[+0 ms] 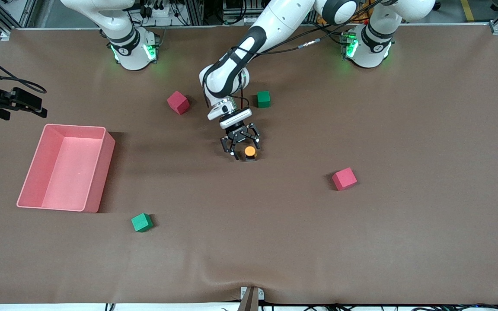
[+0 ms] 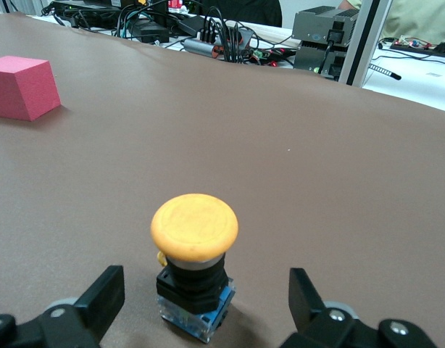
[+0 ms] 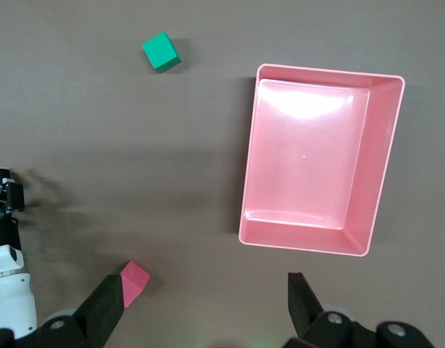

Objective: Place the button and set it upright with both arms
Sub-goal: 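Open the left gripper and raise it off the button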

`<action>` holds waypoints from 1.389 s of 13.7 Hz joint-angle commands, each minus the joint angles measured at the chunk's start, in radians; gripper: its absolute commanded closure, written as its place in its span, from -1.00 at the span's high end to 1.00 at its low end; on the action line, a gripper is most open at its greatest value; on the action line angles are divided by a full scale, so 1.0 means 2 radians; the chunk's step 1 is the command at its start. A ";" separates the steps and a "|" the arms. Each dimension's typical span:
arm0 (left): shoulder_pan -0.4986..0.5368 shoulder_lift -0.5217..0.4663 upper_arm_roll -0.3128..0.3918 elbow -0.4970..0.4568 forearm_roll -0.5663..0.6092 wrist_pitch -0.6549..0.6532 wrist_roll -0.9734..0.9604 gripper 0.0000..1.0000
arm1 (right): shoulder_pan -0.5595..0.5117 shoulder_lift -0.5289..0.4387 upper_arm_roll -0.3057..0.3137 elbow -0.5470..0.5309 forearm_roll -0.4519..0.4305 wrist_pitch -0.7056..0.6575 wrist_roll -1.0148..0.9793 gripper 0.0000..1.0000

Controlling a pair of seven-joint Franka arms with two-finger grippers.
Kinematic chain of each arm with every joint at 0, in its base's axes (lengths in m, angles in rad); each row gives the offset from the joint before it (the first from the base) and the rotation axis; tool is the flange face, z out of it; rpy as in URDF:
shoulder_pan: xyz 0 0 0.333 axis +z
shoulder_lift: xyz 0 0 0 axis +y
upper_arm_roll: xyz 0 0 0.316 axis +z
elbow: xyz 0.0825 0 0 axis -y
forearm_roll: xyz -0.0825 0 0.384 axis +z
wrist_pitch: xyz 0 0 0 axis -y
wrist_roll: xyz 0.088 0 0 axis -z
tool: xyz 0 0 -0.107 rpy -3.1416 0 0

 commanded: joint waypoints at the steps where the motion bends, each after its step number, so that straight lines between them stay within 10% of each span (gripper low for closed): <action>1: -0.008 -0.002 0.000 0.008 0.011 -0.011 -0.006 1.00 | -0.005 0.006 0.003 0.005 0.003 -0.001 0.002 1.00; 12: -0.012 -0.060 -0.045 0.006 -0.078 -0.067 0.110 1.00 | -0.002 0.007 0.003 0.005 0.003 0.001 0.003 1.00; 19: 0.072 -0.162 -0.047 0.008 -0.168 -0.065 0.288 1.00 | -0.001 0.009 0.003 0.005 0.003 0.004 0.005 1.00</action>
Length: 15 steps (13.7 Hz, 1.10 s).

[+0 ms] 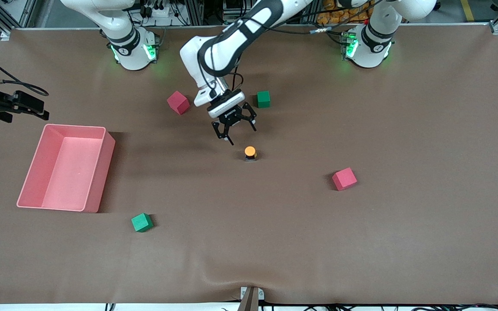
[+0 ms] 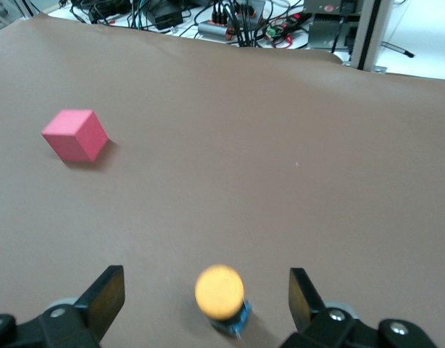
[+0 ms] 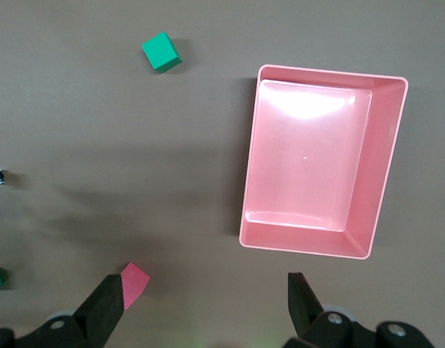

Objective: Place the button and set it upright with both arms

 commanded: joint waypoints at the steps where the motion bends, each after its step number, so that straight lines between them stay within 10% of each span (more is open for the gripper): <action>1: 0.047 -0.051 -0.007 -0.011 -0.045 0.005 0.072 1.00 | -0.001 0.003 0.002 0.005 0.003 0.000 0.005 1.00; 11: 0.239 -0.123 -0.023 -0.005 -0.182 0.080 0.342 1.00 | -0.003 0.003 0.002 0.004 0.003 -0.006 0.002 1.00; 15: 0.440 -0.136 -0.193 -0.006 -0.189 0.081 0.425 1.00 | -0.004 0.003 0.002 0.003 0.002 -0.005 0.005 1.00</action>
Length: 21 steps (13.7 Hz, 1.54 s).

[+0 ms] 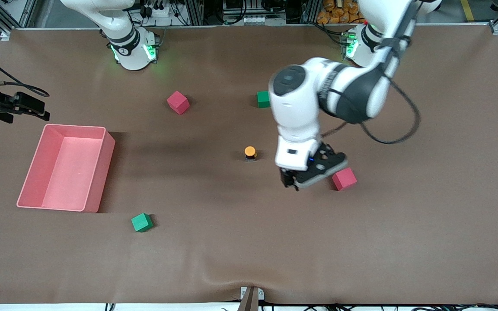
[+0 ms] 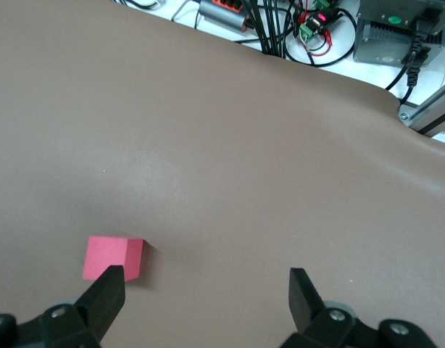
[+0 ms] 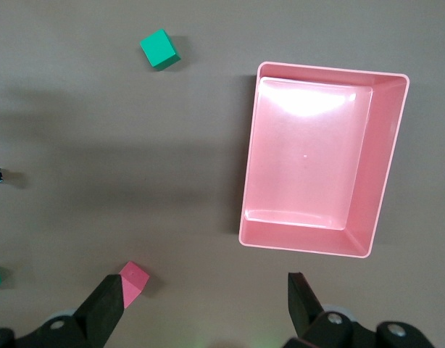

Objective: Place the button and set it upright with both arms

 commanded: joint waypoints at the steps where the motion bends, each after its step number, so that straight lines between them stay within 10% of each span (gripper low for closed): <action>1: 0.112 -0.024 -0.090 -0.012 -0.019 0.006 0.060 1.00 | -0.002 0.001 0.003 0.003 0.002 -0.004 0.007 1.00; 5: 0.227 -0.061 -0.154 -0.019 -0.124 -0.003 0.162 1.00 | -0.002 0.001 0.003 0.003 0.002 -0.003 0.007 1.00; 21: 0.184 -0.305 0.059 -0.067 -0.266 -0.257 0.397 1.00 | -0.003 0.000 0.003 0.004 0.003 -0.006 0.007 1.00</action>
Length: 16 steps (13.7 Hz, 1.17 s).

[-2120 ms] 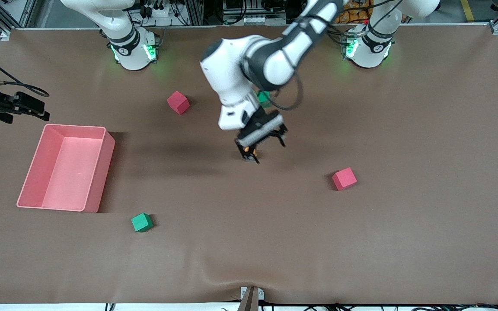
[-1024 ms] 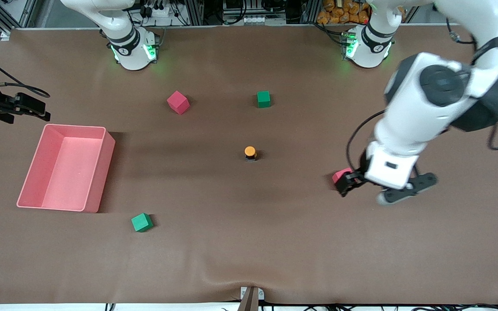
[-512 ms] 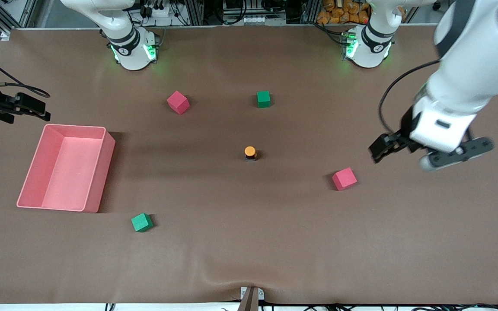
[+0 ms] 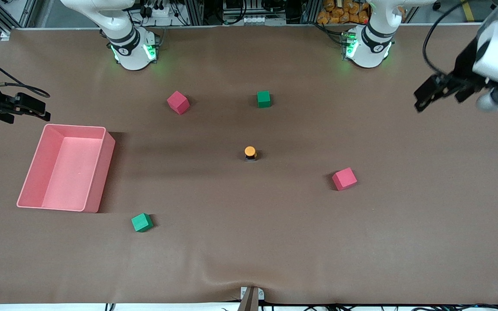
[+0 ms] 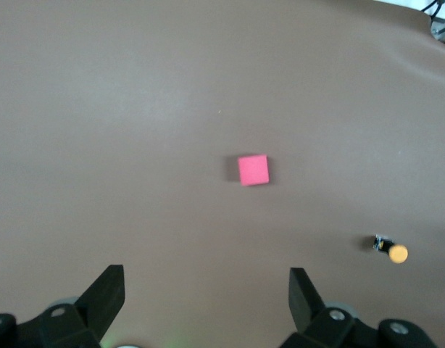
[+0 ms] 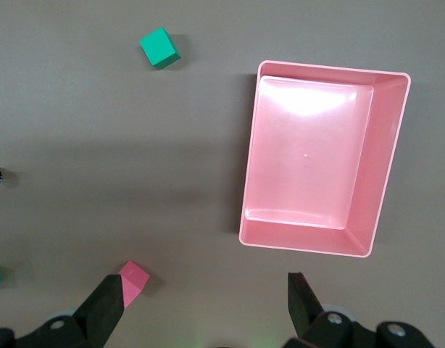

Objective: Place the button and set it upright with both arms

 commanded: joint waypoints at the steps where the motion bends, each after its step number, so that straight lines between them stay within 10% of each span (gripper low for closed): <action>1: 0.003 -0.051 0.056 -0.046 -0.037 -0.001 0.068 1.00 | -0.003 -0.001 0.003 0.004 0.003 -0.005 0.007 1.00; 5: 0.004 -0.041 0.133 -0.048 -0.038 -0.001 0.179 1.00 | -0.003 -0.001 0.002 0.004 0.003 -0.001 0.005 1.00; 16: 0.003 -0.004 0.136 -0.052 -0.034 0.024 0.174 1.00 | -0.006 0.000 0.002 0.004 -0.001 0.000 0.001 1.00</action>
